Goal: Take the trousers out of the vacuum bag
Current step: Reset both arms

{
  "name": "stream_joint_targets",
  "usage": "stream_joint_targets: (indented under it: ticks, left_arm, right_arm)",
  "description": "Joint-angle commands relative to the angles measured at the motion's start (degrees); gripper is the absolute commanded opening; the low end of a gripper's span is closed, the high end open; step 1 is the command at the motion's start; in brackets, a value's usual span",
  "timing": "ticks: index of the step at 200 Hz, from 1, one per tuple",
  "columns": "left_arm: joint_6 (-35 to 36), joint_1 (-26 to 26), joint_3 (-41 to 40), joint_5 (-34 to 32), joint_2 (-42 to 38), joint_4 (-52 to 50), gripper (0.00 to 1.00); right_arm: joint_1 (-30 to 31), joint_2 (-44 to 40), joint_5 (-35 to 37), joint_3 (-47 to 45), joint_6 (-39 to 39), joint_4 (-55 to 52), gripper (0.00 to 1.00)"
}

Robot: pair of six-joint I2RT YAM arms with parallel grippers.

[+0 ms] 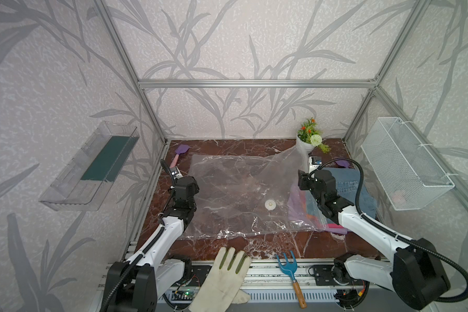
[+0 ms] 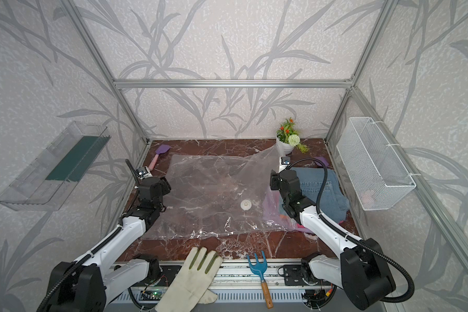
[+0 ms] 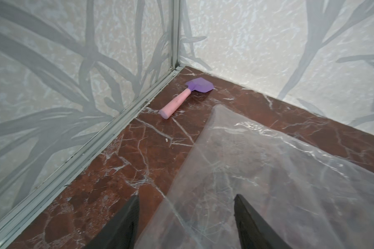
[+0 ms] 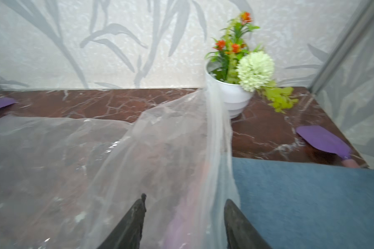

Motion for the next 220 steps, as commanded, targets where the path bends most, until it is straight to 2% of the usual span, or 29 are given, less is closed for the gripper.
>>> stream_joint_targets:
  ticks: [1,41,121,169,220]
  left_arm:
    - [5.67,2.31,-1.46,-1.88,0.73,5.88,0.7]
    - [6.82,5.63,-5.36,2.35,3.51,14.55,0.71]
    - [9.8,6.41,-3.2,6.37,19.92,25.9,0.76]
    - [9.95,6.45,-2.32,6.82,20.95,25.31,0.76]
    - [10.9,6.44,-1.24,8.9,21.74,24.19,0.76]
  right_arm:
    - [-2.9,-1.09,3.8,-1.89,-0.8,5.34,0.58]
    - [-6.41,-0.97,3.14,-3.99,-1.56,7.97,0.58]
    - [-10.94,0.57,4.91,-7.73,-3.64,12.7,0.58]
    - [-13.61,2.92,4.32,-8.83,-0.34,13.54,0.58]
    - [-13.8,3.76,2.73,-9.3,-0.74,15.92,0.58]
